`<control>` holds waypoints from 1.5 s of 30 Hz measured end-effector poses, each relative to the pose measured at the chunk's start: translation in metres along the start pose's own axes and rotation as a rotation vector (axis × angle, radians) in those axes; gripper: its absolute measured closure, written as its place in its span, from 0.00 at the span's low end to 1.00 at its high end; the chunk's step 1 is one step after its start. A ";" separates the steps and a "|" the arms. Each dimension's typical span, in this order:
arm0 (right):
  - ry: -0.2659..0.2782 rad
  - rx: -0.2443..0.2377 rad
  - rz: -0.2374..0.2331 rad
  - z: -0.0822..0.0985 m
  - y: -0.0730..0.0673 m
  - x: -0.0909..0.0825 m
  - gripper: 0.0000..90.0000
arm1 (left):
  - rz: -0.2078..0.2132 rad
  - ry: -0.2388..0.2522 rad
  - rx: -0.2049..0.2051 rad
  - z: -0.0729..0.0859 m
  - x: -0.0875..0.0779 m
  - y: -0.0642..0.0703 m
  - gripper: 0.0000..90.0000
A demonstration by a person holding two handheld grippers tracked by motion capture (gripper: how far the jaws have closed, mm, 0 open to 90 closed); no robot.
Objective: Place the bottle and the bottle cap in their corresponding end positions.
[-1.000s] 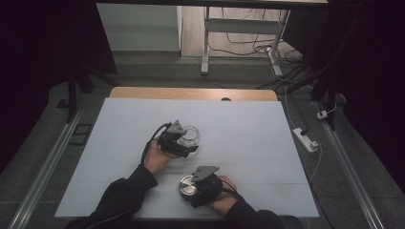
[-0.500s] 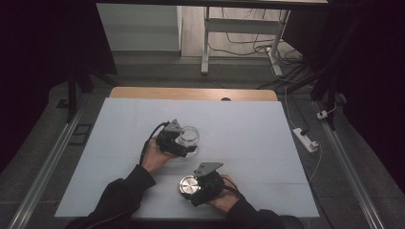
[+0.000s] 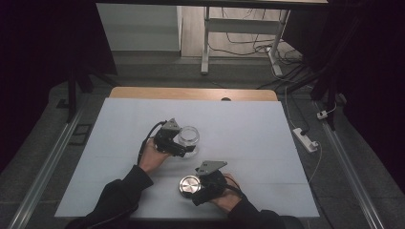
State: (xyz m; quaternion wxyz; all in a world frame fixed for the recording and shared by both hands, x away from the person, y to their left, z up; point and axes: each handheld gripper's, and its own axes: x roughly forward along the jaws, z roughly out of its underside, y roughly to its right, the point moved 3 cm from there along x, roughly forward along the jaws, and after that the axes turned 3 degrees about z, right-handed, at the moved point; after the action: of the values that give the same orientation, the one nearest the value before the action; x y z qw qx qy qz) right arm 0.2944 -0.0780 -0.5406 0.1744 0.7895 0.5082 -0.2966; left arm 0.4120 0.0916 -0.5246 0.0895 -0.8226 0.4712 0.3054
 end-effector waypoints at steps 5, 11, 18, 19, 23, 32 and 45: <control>0.020 0.013 -0.009 -0.003 0.001 -0.005 0.07 | -0.002 -0.003 -0.001 -0.002 -0.004 0.002 0.03; 0.032 0.020 -0.012 -0.005 0.001 -0.010 0.06 | -0.008 -0.005 -0.010 0.000 -0.012 0.003 0.02; 0.040 0.022 -0.011 -0.007 0.002 -0.016 0.06 | -0.008 -0.014 -0.014 0.003 -0.020 0.006 0.01; 0.041 0.021 -0.012 -0.008 0.002 -0.017 0.06 | -0.010 -0.018 -0.012 0.004 -0.021 0.007 0.01; 0.051 0.035 -0.010 -0.010 0.004 -0.021 0.06 | -0.006 -0.018 -0.015 0.005 -0.027 0.010 0.01; 0.083 0.061 0.000 -0.014 0.010 -0.033 0.05 | 0.038 0.006 -0.034 0.005 -0.040 0.020 0.01; 0.094 0.054 0.048 -0.015 0.015 -0.043 0.00 | 0.038 0.005 -0.015 0.010 -0.054 0.035 0.00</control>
State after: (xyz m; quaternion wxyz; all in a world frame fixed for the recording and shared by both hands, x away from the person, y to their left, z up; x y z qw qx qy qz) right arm 0.2996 -0.1056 -0.5020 0.1360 0.8190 0.4885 -0.2685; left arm 0.3587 0.1157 -0.4957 0.0766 -0.8150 0.4846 0.3083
